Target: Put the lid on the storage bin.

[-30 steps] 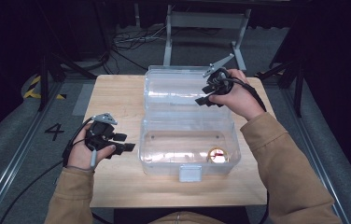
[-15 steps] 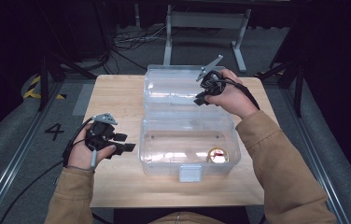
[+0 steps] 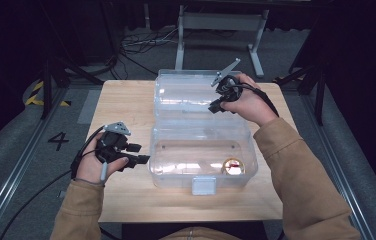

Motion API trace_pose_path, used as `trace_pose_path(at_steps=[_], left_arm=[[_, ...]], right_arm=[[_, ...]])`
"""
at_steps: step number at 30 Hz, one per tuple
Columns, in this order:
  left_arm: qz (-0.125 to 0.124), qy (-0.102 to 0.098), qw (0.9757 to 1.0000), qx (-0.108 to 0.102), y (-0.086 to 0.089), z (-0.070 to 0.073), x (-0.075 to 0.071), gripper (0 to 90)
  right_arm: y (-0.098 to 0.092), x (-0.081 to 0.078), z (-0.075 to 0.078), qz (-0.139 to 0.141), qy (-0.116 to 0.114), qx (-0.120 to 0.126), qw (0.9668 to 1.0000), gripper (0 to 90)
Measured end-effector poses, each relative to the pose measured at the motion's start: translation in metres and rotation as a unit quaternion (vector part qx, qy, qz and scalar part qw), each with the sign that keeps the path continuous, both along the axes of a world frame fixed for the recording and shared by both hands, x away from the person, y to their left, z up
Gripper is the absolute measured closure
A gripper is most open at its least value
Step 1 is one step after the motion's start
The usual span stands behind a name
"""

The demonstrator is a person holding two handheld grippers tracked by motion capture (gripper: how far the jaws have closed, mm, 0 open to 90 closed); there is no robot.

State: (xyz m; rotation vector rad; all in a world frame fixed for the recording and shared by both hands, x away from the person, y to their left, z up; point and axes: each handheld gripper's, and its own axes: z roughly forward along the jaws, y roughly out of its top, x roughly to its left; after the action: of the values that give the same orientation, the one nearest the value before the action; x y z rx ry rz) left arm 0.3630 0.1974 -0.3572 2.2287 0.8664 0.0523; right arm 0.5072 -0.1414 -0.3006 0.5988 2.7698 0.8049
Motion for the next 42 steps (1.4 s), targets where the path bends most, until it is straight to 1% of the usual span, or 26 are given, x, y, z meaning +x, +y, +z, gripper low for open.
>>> trace_pose_path(at_steps=[2, 6, 8, 9, 13, 14, 17, 18, 19, 20, 21, 22, 23, 25, 27, 28, 29, 31, 32, 33, 35, 36, 37, 38, 39, 42], left_arm=[[-0.01, -0.002, 0.9999, 0.004, -0.005, 0.0, -0.001, 45.1], [-0.026, -0.001, 0.9997, 0.004, -0.015, 0.0, -0.002, 45.1], [-0.04, 0.001, 0.9992, 0.002, -0.022, -0.001, -0.003, 45.1], [-0.049, 0.001, 0.9988, 0.005, -0.027, -0.002, -0.003, 45.0], [-0.07, 0.004, 0.9974, 0.012, -0.044, -0.005, -0.005, 44.9], [-0.079, 0.003, 0.9967, 0.016, -0.048, -0.007, -0.004, 45.1], [-0.094, 0.005, 0.9953, 0.02, -0.057, -0.012, -0.005, 47.0], [-0.099, 0.007, 0.9948, 0.023, -0.06, -0.014, -0.005, 47.3], [-0.102, 0.014, 0.9943, 0.028, -0.062, -0.016, -0.005, 47.2], [-0.102, 0.014, 0.9943, 0.028, -0.062, -0.016, -0.005, 47.8], [-0.111, 0.016, 0.9931, 0.036, -0.067, -0.019, -0.005, 48.7], [-0.111, 0.016, 0.9931, 0.036, -0.067, -0.019, -0.005, 49.4], [-0.118, 0.019, 0.9922, 0.036, -0.07, -0.021, -0.005, 49.4], [-0.131, 0.023, 0.9902, 0.043, -0.075, -0.025, -0.005, 52.1], [-0.139, 0.024, 0.9883, 0.057, -0.079, -0.028, -0.006, 54.5], [-0.139, 0.024, 0.9883, 0.057, -0.079, -0.028, -0.006, 55.6], [-0.145, 0.024, 0.9873, 0.06, -0.082, -0.03, -0.006, 55.6], [-0.154, 0.032, 0.9857, 0.061, -0.086, -0.035, -0.005, 57.8], [-0.158, 0.04, 0.9842, 0.069, -0.09, -0.04, -0.005, 58.9], [-0.159, 0.044, 0.9836, 0.074, -0.092, -0.042, -0.005, 60.0], [-0.166, 0.048, 0.9819, 0.078, -0.095, -0.045, -0.004, 66.5], [-0.165, 0.049, 0.9816, 0.084, -0.097, -0.046, -0.004, 68.6], [-0.164, 0.044, 0.9813, 0.091, -0.098, -0.047, -0.004, 70.4], [-0.164, 0.044, 0.9813, 0.091, -0.098, -0.047, -0.004, 73.4], [-0.155, 0.045, 0.9818, 0.1, -0.099, -0.049, -0.004, 75.2], [-0.157, 0.043, 0.9814, 0.102, -0.099, -0.049, -0.004, 75.5]], right_arm=[[0.0, 0.0, 0.0, 0.0, 0.0, 0.0, 1.0, 80.0], [0.0, 0.0, 0.0, 0.0, -0.001, 0.001, 1.0, 80.0], [0.0, 0.0, 0.0, 0.001, -0.001, 0.001, 1.0, 80.0], [0.0, 0.0, 0.0, 0.001, -0.001, 0.001, 1.0, 80.0], [-0.001, 0.0, 0.0, 0.0, 0.001, 0.003, 1.0, 80.0], [-0.001, 0.0, 0.0, -0.001, 0.003, 0.004, 1.0, 80.0], [-0.001, 0.0, 0.0, -0.001, 0.004, 0.004, 1.0, 80.0], [-0.001, 0.0, 0.0, -0.001, 0.003, 0.004, 1.0, 80.0], [-0.001, 0.0, 0.0, -0.001, 0.003, 0.004, 1.0, 80.0], [-0.001, 0.0, 0.0, -0.001, 0.003, 0.004, 1.0, 80.0], [-0.001, 0.0, 0.0, -0.001, 0.003, 0.005, 1.0, 80.0], [-0.001, 0.0, 0.0, -0.001, 0.003, 0.005, 1.0, 80.0], [-0.001, 0.0, 0.0, 0.0, 0.002, 0.005, 1.0, 80.0], [-0.002, 0.001, -0.001, 0.0, 0.002, 0.006, 1.0, 80.0], [-0.002, 0.0, -0.001, 0.0, 0.002, 0.006, 1.0, 80.0], [-0.002, 0.0, -0.001, 0.0, 0.002, 0.006, 1.0, 80.0], [-0.002, 0.0, -0.001, 0.0, 0.002, 0.005, 1.0, 80.0], [-0.001, 0.0, -0.001, 0.0, 0.001, 0.005, 1.0, 80.0], [-0.001, 0.0, -0.001, -0.001, 0.0, 0.005, 1.0, 80.0], [-0.001, 0.0, -0.001, -0.001, 0.0, 0.005, 1.0, 80.0], [-0.002, 0.0, -0.001, -0.001, 0.0, 0.005, 1.0, 80.0], [-0.002, 0.0, -0.001, -0.001, 0.0, 0.006, 1.0, 80.0], [-0.002, 0.0, -0.001, -0.001, 0.0, 0.006, 1.0, 80.0], [-0.002, 0.0, -0.001, -0.001, 0.0, 0.006, 1.0, 80.0], [-0.002, 0.0, -0.001, -0.002, 0.001, 0.005, 1.0, 80.0], [-0.001, 0.0, -0.001, -0.002, 0.001, 0.005, 1.0, 80.0]])
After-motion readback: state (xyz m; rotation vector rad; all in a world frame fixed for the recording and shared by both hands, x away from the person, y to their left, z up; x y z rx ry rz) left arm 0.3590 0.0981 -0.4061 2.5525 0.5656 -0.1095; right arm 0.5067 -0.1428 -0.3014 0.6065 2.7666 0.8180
